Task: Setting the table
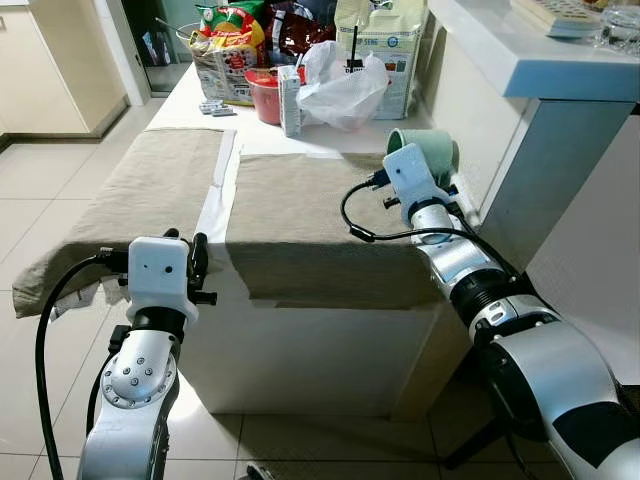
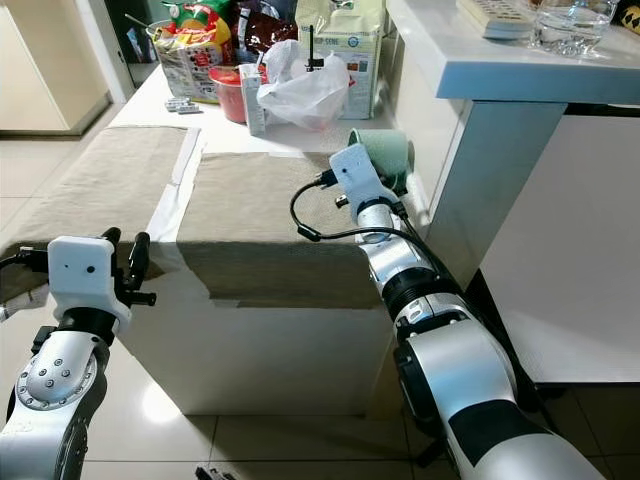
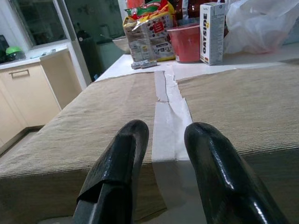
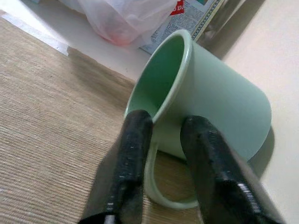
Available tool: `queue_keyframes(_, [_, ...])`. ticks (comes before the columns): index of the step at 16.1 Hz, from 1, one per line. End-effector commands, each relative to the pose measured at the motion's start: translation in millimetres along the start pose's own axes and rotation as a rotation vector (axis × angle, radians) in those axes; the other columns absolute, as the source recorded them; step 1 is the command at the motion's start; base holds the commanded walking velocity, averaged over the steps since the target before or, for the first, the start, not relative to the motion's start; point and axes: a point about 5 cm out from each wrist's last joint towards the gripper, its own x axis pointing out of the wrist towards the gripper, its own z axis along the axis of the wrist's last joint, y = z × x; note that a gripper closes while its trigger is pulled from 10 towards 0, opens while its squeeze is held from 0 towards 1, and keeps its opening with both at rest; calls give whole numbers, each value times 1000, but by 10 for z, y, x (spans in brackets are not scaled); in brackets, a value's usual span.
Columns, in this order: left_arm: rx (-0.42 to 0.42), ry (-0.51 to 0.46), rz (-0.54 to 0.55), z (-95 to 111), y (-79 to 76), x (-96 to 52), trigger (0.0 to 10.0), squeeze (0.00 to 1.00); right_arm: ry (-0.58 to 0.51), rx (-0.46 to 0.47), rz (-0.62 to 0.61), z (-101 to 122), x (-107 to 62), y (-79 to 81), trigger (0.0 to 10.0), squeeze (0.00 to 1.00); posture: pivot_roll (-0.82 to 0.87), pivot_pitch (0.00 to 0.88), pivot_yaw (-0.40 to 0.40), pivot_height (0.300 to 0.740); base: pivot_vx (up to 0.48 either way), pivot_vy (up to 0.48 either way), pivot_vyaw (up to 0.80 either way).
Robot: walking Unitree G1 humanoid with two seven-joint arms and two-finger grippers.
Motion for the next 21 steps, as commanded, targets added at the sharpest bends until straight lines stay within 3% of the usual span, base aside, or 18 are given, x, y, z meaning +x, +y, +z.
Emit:
queue_keyframes(1, [5, -18, -10, 61, 9, -7, 10000, 0, 105, 19, 14, -231, -42, 30, 0, 0, 33, 28, 42, 740, 0, 0, 0])
queue_keyframes(10, [11, -15, -17, 57, 4, -6, 10000, 0, 99, 18, 7, -220, -41, 30, 0, 0, 33, 28, 43, 740, 0, 0, 0])
queue_keyframes(11, [11, -15, -18, 57, 3, -6, 10000, 0, 104, 14, 7, -227, -44, 39, 6118, 0, 32, 27, 43, 740, 0, 0, 0])
queue_keyframes(12, [12, -15, -20, 56, 1, -6, 10000, 0, 108, 3, -3, -240, -47, 38, 10000, 0, 32, 27, 43, 740, 0, 0, 0])
queue_keyframes(14, [13, -15, -23, 56, -1, -6, 10000, 0, 129, -4, -10, -290, -61, 45, 10000, 0, 32, 24, 42, 740, 0, 0, 0])
queue_keyframes(16, [16, -16, -25, 60, 4, -8, 10000, 0, 234, 33, 36, -498, -137, 163, 10000, 0, 31, 16, 37, 740, 0, 0, 0])
queue_keyframes(19, [23, -19, -29, 76, 18, -1, 10000, 0, 304, 53, 217, -654, -303, 592, 10000, 0, 31, 14, 36, 740, 0, 0, 0])
queue_keyframes(21, [26, -21, -31, 83, 22, -2, 10000, 0, 300, 69, 294, -641, -360, 758, 10000, 0, 26, 15, 36, 740, 0, 0, 0])
